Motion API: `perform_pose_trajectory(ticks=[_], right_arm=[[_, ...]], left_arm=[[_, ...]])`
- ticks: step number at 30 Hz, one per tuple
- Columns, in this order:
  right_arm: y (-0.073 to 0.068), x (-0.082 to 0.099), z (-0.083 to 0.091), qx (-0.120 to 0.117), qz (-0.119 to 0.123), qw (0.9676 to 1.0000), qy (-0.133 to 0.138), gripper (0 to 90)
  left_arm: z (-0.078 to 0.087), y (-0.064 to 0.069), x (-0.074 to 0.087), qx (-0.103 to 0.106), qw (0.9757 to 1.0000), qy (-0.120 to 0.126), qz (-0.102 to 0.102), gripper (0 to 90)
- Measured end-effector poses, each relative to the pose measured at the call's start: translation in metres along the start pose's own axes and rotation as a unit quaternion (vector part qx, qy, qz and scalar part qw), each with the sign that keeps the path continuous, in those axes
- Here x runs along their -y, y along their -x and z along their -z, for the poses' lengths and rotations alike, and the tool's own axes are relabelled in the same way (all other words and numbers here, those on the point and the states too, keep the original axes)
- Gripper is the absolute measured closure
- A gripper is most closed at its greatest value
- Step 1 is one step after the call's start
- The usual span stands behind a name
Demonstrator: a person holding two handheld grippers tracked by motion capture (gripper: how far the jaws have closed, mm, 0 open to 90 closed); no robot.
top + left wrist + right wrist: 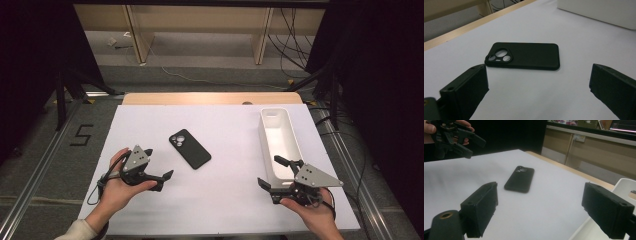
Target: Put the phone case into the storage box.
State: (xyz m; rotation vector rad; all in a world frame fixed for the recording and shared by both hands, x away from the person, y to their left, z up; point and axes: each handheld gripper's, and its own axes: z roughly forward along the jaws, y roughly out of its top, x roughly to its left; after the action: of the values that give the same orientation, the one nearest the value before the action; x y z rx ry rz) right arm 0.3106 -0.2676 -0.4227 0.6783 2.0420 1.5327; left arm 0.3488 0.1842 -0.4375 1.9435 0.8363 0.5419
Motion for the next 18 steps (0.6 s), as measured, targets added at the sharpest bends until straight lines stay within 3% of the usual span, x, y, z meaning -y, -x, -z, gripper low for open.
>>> perform_pose_trajectory(ticks=[7, 9, 13, 15, 18], right_arm=[[-0.001, -0.001, 0.0, 0.0, 0.002, 1.0, 0.001, 14.8], [-0.002, -0.001, -0.001, 0.001, 0.004, 1.0, 0.003, 14.8], [-0.002, -0.001, -0.001, 0.001, 0.002, 1.0, 0.003, 14.8], [-0.003, -0.001, -0.002, -0.001, 0.003, 1.0, -0.001, 14.9], [-0.003, -0.001, -0.003, -0.002, 0.004, 1.0, -0.001, 14.9]], left_arm=[[-0.002, 0.002, -0.001, -0.001, 1.0, 0.002, 0.0, 5.2], [-0.003, 0.002, -0.003, -0.008, 1.0, -0.001, -0.003, 11.2], [-0.008, 0.004, -0.011, -0.026, 0.9996, 0.008, 0.006, 48.0], [-0.015, 0.005, -0.016, -0.022, 0.9997, 0.008, 0.0, 67.3], [-0.03, 0.007, -0.022, -0.013, 0.9999, -0.007, 0.004, 89.1]])
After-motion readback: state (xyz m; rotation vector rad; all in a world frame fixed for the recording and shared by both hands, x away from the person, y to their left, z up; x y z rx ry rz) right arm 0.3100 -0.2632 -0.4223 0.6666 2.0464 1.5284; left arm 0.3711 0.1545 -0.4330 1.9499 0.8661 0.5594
